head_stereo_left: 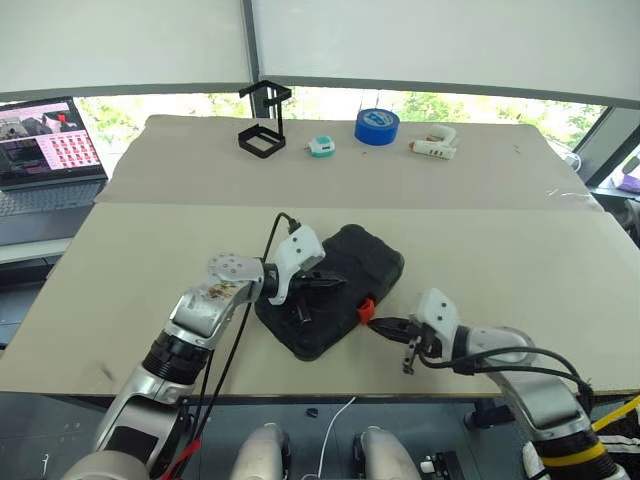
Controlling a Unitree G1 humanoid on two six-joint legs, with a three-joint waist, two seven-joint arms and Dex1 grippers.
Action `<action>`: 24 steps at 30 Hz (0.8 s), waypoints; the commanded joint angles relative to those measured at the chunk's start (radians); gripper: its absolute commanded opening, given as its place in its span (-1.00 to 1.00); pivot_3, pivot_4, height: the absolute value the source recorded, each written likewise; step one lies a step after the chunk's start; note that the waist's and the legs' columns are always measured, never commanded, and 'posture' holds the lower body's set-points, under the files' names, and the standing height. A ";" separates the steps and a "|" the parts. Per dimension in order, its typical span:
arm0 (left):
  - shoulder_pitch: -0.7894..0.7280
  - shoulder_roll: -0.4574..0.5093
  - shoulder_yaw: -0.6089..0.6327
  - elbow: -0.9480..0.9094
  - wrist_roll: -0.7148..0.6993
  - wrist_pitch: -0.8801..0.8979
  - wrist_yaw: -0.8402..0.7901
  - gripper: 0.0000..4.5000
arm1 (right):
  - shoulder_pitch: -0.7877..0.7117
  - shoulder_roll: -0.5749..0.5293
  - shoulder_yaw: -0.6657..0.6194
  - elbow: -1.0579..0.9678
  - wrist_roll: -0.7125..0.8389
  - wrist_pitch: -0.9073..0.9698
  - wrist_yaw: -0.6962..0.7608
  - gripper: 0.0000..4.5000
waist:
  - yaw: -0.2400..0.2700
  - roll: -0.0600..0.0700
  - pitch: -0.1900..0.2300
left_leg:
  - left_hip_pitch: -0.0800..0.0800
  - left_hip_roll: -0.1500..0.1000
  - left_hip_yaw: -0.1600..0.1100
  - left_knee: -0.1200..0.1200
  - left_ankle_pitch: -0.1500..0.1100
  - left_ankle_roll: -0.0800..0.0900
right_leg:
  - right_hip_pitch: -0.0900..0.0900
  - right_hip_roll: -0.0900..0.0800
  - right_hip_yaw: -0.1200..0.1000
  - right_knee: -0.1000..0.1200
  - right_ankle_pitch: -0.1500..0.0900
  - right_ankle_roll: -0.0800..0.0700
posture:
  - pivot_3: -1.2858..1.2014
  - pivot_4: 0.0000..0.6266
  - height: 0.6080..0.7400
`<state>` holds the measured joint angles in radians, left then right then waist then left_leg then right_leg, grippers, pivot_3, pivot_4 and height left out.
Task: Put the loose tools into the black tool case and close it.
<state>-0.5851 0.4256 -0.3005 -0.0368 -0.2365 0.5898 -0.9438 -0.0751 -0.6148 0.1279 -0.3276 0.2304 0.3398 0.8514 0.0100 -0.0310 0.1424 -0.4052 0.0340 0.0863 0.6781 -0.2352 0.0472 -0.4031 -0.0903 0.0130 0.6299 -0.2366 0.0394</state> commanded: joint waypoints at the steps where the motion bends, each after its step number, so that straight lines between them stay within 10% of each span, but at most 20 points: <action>1: 0.046 0.005 -0.047 0.060 0.029 0.052 0.010 -1.00 | -0.012 -0.009 -0.049 -0.048 0.033 0.013 -0.008 -0.99 | 0.001 0.000 -0.001 | 0.000 0.000 0.000 0.000 0.000 0.000 | 0.000 0.000 0.000 0.000 0.000 0.000 | 0.03 -0.52 1.00; 24: 0.029 0.004 -0.044 0.081 0.031 0.053 0.013 -1.00 | -0.118 0.103 0.041 0.009 0.029 0.038 -0.007 -0.99 | -0.027 0.001 -0.005 | 0.004 0.002 0.000 -0.002 0.000 0.000 | 0.001 0.004 0.001 0.001 -0.001 -0.003 | 0.03 -0.52 1.00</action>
<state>-0.5920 0.4276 -0.2961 -0.0131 -0.2330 0.5913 -0.9305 -0.1478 -0.5373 0.1472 -0.2904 0.2386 0.3819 0.8457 -0.0167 -0.0296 0.1372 -0.4013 0.0364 0.0863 0.6759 -0.2352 0.0471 -0.4026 -0.0866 0.0143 0.6305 -0.2377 0.0363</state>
